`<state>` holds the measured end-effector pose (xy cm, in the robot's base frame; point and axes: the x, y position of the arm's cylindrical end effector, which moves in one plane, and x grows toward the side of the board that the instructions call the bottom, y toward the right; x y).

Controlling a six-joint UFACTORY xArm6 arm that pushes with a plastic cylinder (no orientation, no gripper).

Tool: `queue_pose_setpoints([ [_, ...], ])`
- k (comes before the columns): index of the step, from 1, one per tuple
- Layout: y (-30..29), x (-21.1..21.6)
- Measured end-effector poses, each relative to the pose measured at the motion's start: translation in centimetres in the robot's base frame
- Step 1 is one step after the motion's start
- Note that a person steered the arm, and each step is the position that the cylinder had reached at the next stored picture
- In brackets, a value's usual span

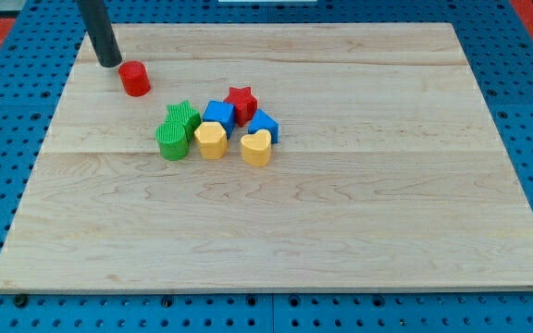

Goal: Move the red circle to the group of blocks

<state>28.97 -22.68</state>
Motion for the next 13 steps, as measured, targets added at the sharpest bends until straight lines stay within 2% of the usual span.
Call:
queue_pose_setpoints([
  [2, 8.3, 3.9],
  [10, 8.3, 4.1],
  [13, 9.2, 5.6],
])
